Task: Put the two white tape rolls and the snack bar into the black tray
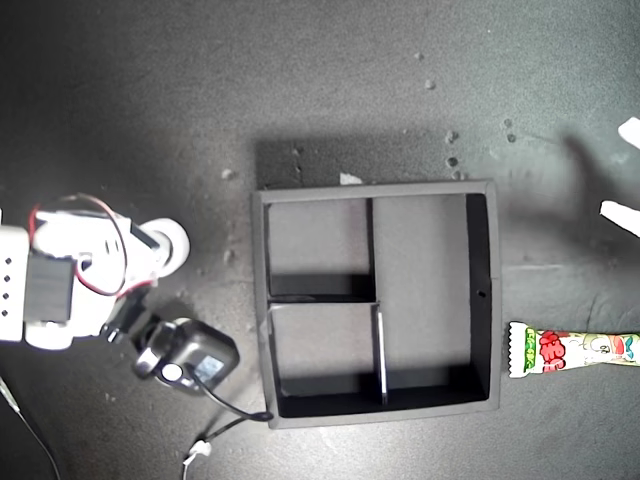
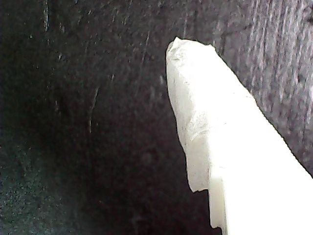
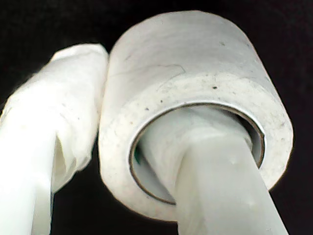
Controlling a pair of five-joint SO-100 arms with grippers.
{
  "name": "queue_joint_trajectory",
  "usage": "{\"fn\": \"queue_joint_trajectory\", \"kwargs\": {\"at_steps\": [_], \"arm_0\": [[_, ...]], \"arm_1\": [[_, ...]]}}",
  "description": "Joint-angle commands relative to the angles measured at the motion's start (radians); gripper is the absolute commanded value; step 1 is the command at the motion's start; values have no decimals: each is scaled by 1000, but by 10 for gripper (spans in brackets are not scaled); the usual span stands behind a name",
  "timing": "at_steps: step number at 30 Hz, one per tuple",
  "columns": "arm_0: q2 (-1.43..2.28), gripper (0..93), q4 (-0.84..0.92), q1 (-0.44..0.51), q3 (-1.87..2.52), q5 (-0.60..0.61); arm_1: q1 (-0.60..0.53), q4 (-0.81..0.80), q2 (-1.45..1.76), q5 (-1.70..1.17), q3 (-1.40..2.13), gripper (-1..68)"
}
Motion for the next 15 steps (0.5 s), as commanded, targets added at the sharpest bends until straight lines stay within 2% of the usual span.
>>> {"fn": "queue_joint_trajectory", "kwargs": {"at_steps": [1,8,12,15], "arm_0": [[71,2,144,-15,-163,60],[-20,2,345,-5,-626,189],[-308,2,505,49,-1123,238],[-640,2,699,83,-1643,253]], "arm_1": [[25,-109,5,-133,8,283],[-37,-147,5,-612,-150,327],[-126,-109,-9,-853,-347,367],[-229,-29,-11,-1000,-492,368]]}}
